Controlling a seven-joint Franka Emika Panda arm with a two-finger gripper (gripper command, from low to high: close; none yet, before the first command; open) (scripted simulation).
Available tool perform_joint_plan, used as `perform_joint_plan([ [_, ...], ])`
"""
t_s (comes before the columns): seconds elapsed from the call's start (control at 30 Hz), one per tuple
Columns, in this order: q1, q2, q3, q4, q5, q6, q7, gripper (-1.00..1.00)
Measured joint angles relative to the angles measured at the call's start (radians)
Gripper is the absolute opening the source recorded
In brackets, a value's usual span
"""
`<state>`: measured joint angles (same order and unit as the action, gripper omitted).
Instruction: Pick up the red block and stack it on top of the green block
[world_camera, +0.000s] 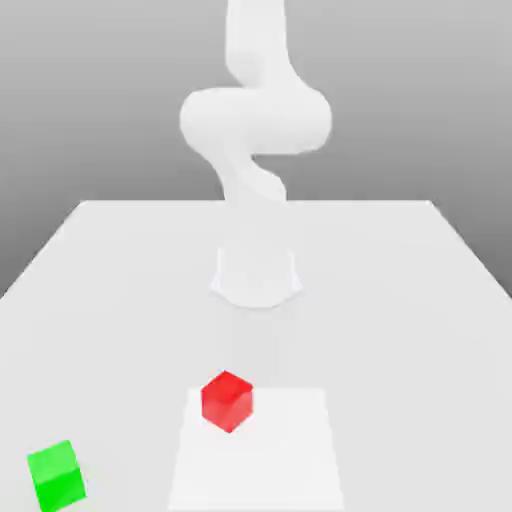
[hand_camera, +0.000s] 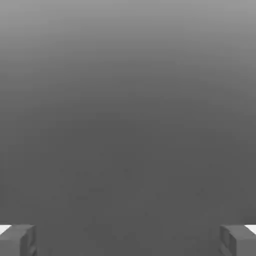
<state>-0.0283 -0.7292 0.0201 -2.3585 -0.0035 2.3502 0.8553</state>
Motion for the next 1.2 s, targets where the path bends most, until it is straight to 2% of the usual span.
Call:
perform_joint_plan([
  [0.37,-0.135,0.379,0.08,-0.295,-0.009,0.259,0.284,0.0],
  [0.57,-0.178,0.628,0.086,-0.473,0.01,0.429,0.443,0.0],
  [0.8,-0.142,0.895,0.028,-0.473,-0.044,0.648,0.516,0.0],
  [0.83,-0.132,0.926,0.016,-0.469,-0.051,0.675,0.52,-1.0],
  [1.07,-0.129,0.932,0.013,-0.468,-0.058,0.681,0.526,-1.0],
  [1.2,-0.138,0.812,0.033,-0.485,-0.015,0.578,0.496,-1.0],
])
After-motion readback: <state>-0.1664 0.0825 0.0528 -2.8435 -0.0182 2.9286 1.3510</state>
